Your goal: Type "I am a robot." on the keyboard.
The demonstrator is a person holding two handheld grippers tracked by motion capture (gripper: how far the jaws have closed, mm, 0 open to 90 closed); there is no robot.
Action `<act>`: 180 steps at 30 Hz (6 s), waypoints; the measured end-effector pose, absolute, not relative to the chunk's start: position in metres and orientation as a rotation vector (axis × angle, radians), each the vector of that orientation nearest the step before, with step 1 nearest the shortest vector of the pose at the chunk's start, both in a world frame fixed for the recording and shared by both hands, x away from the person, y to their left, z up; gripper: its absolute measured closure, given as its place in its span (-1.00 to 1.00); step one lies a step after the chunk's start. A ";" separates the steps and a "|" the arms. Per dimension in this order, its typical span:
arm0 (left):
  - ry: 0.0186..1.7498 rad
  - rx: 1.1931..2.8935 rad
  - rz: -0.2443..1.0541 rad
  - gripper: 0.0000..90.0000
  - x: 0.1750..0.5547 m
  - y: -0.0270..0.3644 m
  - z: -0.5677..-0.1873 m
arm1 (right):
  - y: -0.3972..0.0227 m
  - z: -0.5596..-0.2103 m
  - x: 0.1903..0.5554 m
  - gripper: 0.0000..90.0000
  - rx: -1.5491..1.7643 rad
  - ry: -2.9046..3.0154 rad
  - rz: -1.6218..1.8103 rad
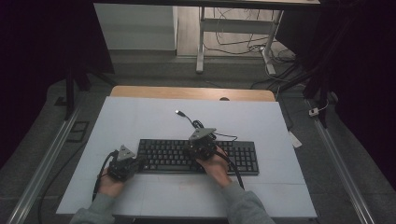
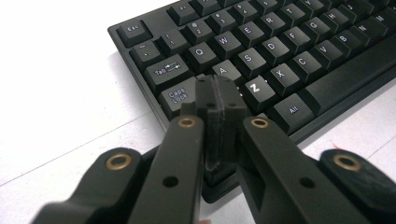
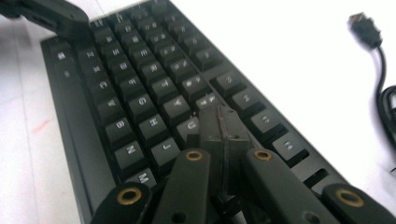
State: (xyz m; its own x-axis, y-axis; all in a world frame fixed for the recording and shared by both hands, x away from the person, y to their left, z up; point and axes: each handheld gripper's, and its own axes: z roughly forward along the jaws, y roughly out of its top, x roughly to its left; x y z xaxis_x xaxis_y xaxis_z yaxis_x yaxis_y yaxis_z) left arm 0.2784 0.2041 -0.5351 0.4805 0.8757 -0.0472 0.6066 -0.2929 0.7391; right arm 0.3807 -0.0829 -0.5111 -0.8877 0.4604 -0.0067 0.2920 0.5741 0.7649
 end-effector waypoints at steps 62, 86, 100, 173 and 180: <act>1.092 1.968 0.425 0.05 0.275 0.195 -0.506 | -0.169 -0.503 0.351 0.11 0.746 2.509 1.321; 0.903 2.181 0.274 0.98 0.298 0.144 -0.504 | -0.171 -0.505 0.355 0.11 0.756 2.503 1.301; 0.871 2.253 0.260 0.98 0.297 0.128 -0.515 | -0.171 -0.505 0.355 0.11 0.752 2.506 1.285; 1.134 2.020 0.397 0.02 0.307 0.182 -0.498 | -0.169 -0.505 0.355 0.07 0.735 2.509 1.271; 1.168 2.034 0.393 0.17 0.311 0.185 -0.504 | -0.169 -0.505 0.355 0.07 0.732 2.511 1.267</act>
